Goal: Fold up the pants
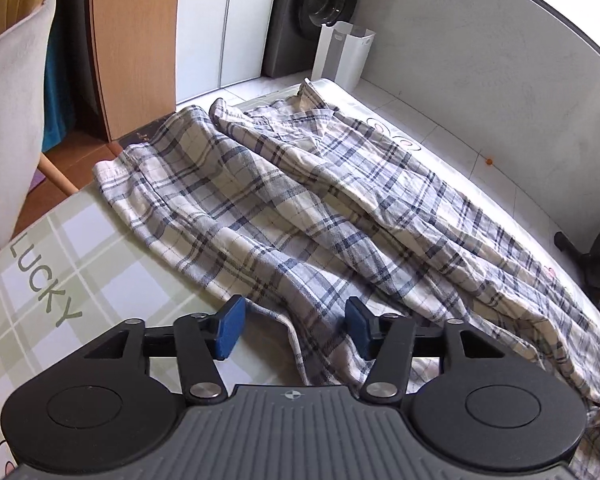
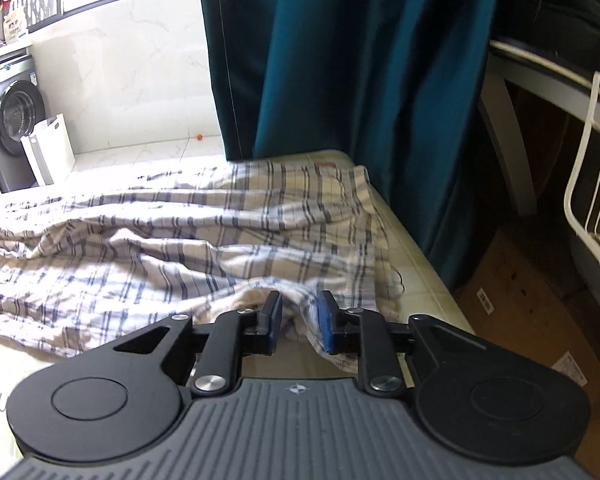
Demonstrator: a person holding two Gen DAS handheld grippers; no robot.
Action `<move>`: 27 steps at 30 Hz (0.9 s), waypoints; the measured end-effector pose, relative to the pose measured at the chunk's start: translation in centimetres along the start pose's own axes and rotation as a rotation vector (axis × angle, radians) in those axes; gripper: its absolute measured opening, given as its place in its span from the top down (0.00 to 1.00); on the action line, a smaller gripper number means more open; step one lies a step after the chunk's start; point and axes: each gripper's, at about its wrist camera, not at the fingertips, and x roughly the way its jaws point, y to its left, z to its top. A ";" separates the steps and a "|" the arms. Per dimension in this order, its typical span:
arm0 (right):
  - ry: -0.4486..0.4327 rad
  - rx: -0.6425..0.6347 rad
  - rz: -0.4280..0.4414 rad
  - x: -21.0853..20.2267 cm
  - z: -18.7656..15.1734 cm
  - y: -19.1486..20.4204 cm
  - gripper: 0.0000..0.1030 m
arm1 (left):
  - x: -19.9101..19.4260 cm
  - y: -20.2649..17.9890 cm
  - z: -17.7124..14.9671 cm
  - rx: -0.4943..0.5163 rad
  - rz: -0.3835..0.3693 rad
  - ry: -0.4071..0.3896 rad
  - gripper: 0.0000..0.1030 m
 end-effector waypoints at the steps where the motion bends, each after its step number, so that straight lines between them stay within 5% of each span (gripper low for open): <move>1: -0.008 0.001 -0.001 -0.1 0.1 0.1 0.79 | 0.1 -0.2 0.0 0.016 0.024 -0.006 0.74; 2: -0.015 0.001 0.000 -0.3 0.2 0.1 0.79 | 0.2 -0.1 -0.1 0.024 0.027 -0.006 0.87; 6: -0.021 0.009 -0.007 -0.5 0.2 -0.3 0.79 | 0.1 0.5 -0.1 0.030 -0.001 -0.007 0.91; 27: -0.044 0.083 0.058 -0.5 0.0 -0.1 0.71 | -2.7 3.7 -3.3 0.048 0.002 -0.003 0.91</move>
